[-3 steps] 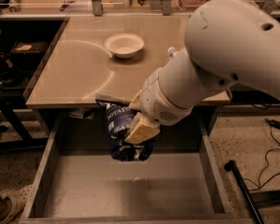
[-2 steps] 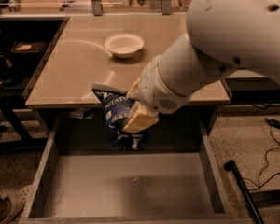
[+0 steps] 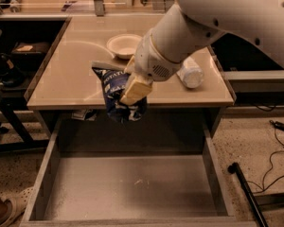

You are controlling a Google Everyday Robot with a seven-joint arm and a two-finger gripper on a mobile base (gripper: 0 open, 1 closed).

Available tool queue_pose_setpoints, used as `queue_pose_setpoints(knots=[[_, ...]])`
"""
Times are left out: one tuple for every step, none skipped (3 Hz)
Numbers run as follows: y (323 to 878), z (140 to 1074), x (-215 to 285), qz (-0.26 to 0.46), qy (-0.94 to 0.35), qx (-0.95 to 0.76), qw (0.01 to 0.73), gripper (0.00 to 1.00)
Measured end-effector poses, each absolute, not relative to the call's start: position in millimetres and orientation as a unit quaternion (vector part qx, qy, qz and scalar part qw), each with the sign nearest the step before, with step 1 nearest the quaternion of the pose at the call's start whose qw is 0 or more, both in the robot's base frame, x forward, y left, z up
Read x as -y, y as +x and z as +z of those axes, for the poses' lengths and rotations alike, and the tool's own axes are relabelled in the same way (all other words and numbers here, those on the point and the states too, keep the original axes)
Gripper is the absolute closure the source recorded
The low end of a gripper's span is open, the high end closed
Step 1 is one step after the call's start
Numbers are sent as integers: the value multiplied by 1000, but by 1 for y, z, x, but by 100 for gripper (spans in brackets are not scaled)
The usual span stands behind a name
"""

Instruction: Pick blue chip bag from top drawer and place on counter

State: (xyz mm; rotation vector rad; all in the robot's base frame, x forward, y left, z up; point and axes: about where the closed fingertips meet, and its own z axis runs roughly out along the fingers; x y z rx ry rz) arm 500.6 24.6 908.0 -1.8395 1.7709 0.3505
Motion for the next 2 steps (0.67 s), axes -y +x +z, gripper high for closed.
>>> queue_pose_setpoints(knots=[[535,907,-35,139,-689,-656,275,100],[569,898,-51,150,-695,-652,264,100]])
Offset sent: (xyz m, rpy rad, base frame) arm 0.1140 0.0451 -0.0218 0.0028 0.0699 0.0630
